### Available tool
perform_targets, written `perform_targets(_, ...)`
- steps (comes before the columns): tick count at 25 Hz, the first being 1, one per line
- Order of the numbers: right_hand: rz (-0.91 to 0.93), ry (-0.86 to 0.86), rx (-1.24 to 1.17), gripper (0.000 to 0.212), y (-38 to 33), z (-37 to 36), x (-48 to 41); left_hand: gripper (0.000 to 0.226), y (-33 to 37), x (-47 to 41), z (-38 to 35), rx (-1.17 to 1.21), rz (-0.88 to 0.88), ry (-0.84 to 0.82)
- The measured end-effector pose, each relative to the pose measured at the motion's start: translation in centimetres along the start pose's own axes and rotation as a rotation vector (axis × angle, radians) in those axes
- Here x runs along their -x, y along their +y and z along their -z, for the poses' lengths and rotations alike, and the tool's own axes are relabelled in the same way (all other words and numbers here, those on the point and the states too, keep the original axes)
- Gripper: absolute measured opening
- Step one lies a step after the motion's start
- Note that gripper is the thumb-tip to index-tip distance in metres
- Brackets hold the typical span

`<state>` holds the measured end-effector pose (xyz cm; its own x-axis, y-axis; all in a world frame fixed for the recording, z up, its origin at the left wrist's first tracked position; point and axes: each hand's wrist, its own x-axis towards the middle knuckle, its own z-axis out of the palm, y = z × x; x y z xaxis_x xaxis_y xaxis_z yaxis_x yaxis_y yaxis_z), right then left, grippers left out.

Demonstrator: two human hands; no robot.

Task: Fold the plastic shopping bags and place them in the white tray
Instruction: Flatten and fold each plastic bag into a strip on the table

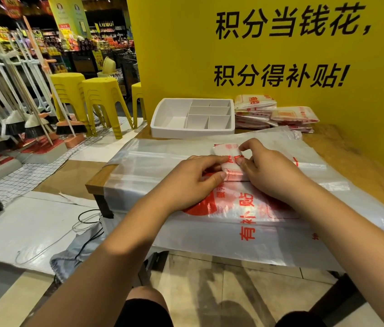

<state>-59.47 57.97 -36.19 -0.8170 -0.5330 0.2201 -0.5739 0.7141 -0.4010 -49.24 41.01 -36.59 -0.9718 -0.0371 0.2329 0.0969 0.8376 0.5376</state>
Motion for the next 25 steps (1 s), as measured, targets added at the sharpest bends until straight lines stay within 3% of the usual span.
perform_targets(9, -0.007, 0.088, 0.135, 0.034, -0.5, -0.7, -0.3, 0.044, 0.1, -1.1, -0.7, -0.041, 0.085, -0.048)
perform_targets(13, 0.112, 0.069, 0.326, 0.039, -0.2, -0.2, -0.5, 0.038, 0.9, -2.3, -0.5, -0.192, 0.054, -0.062)
perform_targets(17, 0.261, -0.111, 0.343, 0.051, 0.8, 0.1, -1.6, 0.032, 0.4, -3.3, -0.3, -0.222, 0.036, -0.115)
perform_targets(22, 0.242, -0.357, 0.201, 0.063, 2.4, 1.1, -2.2, 0.070, -0.4, -4.6, 0.8, -0.303, 0.113, -0.259)
perform_targets(25, 0.223, -0.464, 0.166, 0.073, 3.0, 1.6, -2.7, 0.077, -0.7, -5.4, 1.0, -0.373, 0.121, -0.347)
